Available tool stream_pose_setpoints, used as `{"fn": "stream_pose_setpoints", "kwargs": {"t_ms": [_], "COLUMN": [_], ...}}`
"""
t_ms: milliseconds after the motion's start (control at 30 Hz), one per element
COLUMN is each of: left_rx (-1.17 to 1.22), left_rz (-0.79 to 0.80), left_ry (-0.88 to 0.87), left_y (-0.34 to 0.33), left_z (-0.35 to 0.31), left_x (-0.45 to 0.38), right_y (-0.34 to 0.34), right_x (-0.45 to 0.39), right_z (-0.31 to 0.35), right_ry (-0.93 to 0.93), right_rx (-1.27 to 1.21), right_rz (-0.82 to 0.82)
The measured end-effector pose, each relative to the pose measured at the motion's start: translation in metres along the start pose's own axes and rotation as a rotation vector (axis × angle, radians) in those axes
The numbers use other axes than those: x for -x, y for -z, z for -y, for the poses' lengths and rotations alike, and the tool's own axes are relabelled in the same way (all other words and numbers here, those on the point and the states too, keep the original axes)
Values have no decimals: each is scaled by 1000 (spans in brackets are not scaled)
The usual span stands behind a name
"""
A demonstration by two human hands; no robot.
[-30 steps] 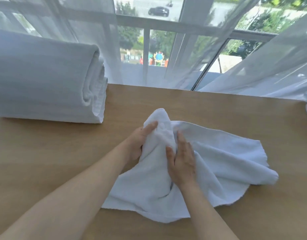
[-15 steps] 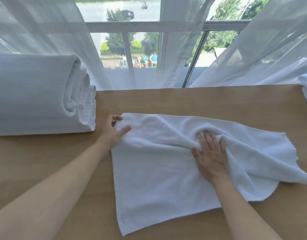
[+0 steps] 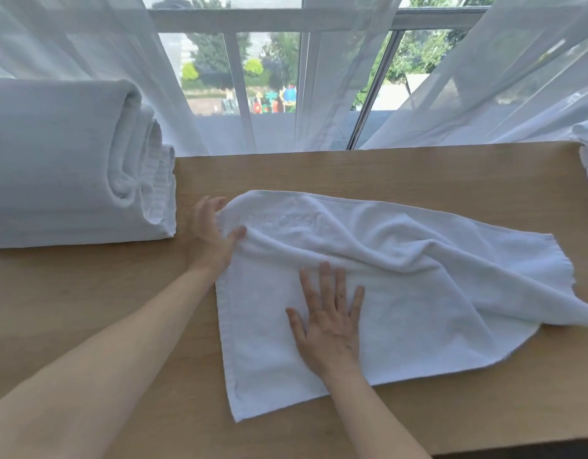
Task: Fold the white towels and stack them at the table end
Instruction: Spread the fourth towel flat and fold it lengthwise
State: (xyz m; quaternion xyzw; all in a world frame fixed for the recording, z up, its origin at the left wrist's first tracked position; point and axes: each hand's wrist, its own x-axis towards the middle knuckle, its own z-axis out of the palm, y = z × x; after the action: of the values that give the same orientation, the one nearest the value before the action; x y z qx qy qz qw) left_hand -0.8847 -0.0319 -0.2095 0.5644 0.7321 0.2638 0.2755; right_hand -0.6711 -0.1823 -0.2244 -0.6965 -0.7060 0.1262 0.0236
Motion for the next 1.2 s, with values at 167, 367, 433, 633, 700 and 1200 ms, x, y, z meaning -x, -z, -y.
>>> {"fn": "stream_pose_setpoints", "kwargs": {"t_ms": [167,367,433,633,700,1200], "left_rx": [-158,-540,-538,-368,-326,-374], "left_rz": [151,401,393,349,357,554], "left_ry": [-438,-503,-529,-502,-584,-750], "left_y": [-23,-32,-27,-33,-51,-217], "left_z": [-8,6,6,-27,-50,-227], "left_x": [79,108,104,114,117,114], "right_y": [-8,-9,-7,25,39,45], "right_x": [8,33,43,47,42,47], "right_z": [5,10,6,-41,-68,-225], "right_ry": [-87,-84,-28,-160,-232,-219], "right_rx": [36,-87,-135,-328,-322,-141], "right_rz": [50,44,49,-26,-86,-150]}}
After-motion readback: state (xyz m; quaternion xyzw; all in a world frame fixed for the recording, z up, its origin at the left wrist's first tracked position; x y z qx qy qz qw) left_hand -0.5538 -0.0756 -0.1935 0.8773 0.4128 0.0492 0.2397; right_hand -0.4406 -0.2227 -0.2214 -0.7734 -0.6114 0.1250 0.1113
